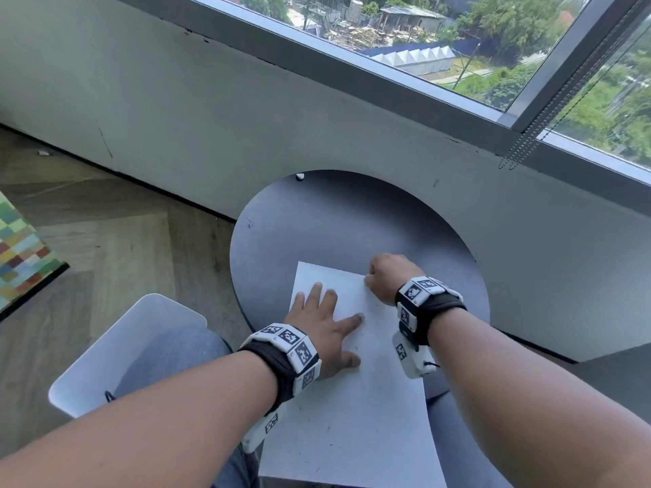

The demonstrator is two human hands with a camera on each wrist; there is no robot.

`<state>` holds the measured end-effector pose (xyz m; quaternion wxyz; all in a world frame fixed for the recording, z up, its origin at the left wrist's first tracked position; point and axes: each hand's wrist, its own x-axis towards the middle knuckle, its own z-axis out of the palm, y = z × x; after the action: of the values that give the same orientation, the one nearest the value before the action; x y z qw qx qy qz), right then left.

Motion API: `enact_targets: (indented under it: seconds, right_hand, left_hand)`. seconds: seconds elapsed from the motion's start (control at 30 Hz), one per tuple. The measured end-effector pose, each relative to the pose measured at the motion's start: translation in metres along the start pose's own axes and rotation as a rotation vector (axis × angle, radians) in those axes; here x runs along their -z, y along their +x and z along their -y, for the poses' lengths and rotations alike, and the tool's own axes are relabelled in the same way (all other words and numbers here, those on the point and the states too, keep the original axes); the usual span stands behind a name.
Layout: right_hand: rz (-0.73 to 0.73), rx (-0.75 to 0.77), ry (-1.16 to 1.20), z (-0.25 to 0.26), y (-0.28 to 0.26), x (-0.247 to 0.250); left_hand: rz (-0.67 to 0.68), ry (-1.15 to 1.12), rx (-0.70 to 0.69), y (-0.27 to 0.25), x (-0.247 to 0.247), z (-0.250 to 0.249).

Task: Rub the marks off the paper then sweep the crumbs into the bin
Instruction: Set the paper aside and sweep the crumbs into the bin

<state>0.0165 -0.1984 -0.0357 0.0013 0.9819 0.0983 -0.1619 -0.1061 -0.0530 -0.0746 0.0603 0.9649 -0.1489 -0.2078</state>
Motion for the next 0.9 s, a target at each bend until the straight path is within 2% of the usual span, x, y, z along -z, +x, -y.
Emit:
enact_targets:
  seconds: [0.1,0.17,0.23,0.3,0.37,0.47,0.53,0.6,0.63,0.77,0.9]
  right_hand:
    - [-0.069,-0.034,0.144,-0.039,-0.029,0.004]
    - [-0.082,-0.012,0.215,-0.053,-0.060,-0.001]
    - [-0.035,0.021,0.269,-0.056,-0.090,-0.012]
    - [0.001,0.052,0.299,-0.052,-0.109,-0.028]
    - [-0.012,0.073,0.326,-0.044,-0.113,-0.039]
    - [-0.046,0.088,0.380,-0.028,-0.106,-0.043]
    - [-0.032,0.108,0.433,-0.017,-0.101,-0.041]
    - [-0.020,0.122,0.492,-0.006,-0.099,-0.038]
    - [-0.017,0.119,0.533,-0.003,-0.097,-0.037]
    - [-0.011,0.101,0.678,-0.001,-0.090,-0.035]
    - [-0.041,0.025,0.786,-0.017,-0.082,-0.033]
  left_hand:
    - [0.059,-0.047,0.012,-0.009,0.005,0.002]
    - [0.033,-0.097,0.033,-0.019,0.012,0.008]
    - [-0.073,-0.183,0.113,-0.031,0.020,0.020]
    - [-0.214,-0.307,0.278,-0.046,0.028,0.038]
    - [-0.254,-0.498,0.435,-0.064,0.031,0.057]
    - [-0.225,-0.735,0.557,-0.084,0.019,0.081]
    - [-0.216,-1.044,0.596,-0.089,0.005,0.089]
    - [-0.164,-1.451,0.567,-0.092,-0.002,0.086]
    - [-0.135,-1.569,0.549,-0.094,-0.004,0.084]
    - [-0.185,-1.656,0.574,-0.095,-0.006,0.083]
    - [-0.261,-1.572,0.584,-0.088,0.007,0.080]
